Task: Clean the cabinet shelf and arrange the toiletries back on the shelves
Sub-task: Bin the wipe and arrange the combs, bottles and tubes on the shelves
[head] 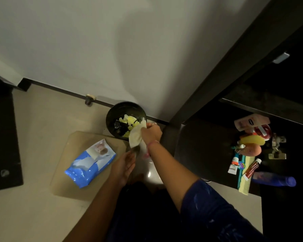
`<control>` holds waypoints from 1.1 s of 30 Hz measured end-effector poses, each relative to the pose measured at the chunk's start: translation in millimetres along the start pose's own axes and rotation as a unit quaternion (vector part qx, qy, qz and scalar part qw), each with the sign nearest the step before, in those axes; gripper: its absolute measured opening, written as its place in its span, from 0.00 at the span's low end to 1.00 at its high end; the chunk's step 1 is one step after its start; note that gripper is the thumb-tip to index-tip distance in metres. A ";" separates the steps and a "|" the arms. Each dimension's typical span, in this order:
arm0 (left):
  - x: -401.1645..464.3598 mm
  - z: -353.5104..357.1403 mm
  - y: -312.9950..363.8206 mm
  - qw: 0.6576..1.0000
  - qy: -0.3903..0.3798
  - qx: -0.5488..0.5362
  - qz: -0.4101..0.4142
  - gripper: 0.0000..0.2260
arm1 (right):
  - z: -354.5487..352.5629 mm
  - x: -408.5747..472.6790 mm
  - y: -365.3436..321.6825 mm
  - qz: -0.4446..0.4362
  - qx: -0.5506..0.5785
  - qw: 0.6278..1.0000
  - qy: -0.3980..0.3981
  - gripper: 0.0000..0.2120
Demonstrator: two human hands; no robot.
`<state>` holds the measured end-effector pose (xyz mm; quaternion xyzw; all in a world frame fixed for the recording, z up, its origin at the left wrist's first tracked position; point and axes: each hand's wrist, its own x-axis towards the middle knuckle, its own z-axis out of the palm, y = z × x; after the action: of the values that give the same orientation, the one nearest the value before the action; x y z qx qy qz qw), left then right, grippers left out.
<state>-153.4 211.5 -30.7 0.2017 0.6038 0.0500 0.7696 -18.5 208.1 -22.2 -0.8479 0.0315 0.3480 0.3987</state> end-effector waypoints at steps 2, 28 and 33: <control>3.3 2.4 13.4 1.000 -0.010 0.012 0.015 0.14 | 6.5 7.3 -21.2 -0.023 -0.008 1.000 -0.013 0.16; -42.0 138.6 -60.4 0.876 -0.231 0.423 -0.008 0.11 | -232.5 -63.2 179.1 0.094 0.271 0.897 0.337 0.04; -62.6 177.7 -108.8 0.832 -0.268 0.486 0.006 0.10 | -266.9 -71.4 216.0 0.150 0.348 0.854 0.358 0.06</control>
<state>-19.4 47.6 19.5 0.5588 0.3191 -0.3018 0.7034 6.9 -141.0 -2.1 -0.7050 0.4174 0.0425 0.5718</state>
